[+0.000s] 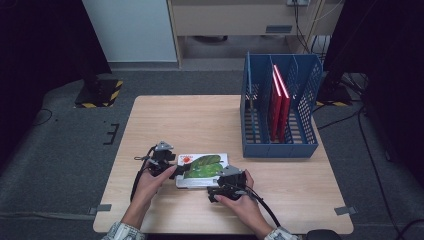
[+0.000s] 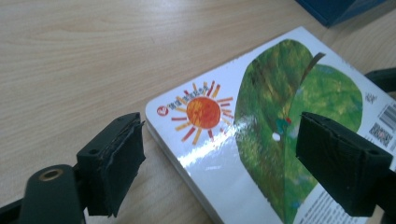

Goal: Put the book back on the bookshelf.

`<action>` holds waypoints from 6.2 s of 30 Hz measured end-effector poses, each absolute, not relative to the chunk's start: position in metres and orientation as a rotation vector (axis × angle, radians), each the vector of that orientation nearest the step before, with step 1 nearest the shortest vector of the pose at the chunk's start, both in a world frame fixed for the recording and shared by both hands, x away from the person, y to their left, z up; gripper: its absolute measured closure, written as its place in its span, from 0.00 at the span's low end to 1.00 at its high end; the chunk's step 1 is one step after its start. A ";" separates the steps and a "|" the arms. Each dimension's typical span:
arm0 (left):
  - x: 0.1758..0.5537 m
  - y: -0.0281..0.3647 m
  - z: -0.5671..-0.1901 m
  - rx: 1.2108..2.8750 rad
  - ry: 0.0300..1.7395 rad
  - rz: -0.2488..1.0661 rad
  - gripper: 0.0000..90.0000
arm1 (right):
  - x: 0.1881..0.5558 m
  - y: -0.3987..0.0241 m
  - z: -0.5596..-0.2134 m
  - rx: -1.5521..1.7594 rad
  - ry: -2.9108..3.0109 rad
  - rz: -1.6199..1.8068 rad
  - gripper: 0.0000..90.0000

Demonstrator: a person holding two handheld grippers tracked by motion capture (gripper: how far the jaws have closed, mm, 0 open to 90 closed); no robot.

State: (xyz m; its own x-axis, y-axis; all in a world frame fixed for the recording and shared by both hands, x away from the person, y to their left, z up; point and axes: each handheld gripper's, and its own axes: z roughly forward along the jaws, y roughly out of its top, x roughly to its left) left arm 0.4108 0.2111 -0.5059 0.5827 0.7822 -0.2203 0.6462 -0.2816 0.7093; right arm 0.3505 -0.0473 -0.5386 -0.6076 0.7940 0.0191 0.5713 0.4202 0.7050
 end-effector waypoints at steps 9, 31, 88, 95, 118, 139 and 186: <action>0.401 0.212 -0.510 2.007 1.118 0.172 0.16 | 0.351 -0.048 -0.538 1.190 2.360 1.000 0.02; 0.393 0.214 -0.523 2.056 1.125 0.079 0.15 | 0.352 -0.048 -0.538 1.188 2.356 1.007 0.03; 0.397 0.208 -0.517 1.979 1.131 0.035 0.12 | 0.354 -0.045 -0.537 1.352 2.254 1.055 0.05; 0.400 0.212 -0.522 1.991 1.161 0.070 0.15 | 0.354 -0.046 -0.537 1.315 2.272 1.035 0.07; 0.392 0.191 -0.525 2.098 1.117 0.244 0.27 | 0.363 -0.061 -0.532 1.158 2.386 1.030 0.07; 0.405 0.201 -0.507 2.106 1.026 0.235 0.11 | 0.334 -0.075 -0.537 1.104 2.428 0.977 0.01; 0.432 0.197 -0.517 2.147 1.095 0.031 0.50 | 0.322 -0.069 -0.538 1.161 2.375 0.981 0.00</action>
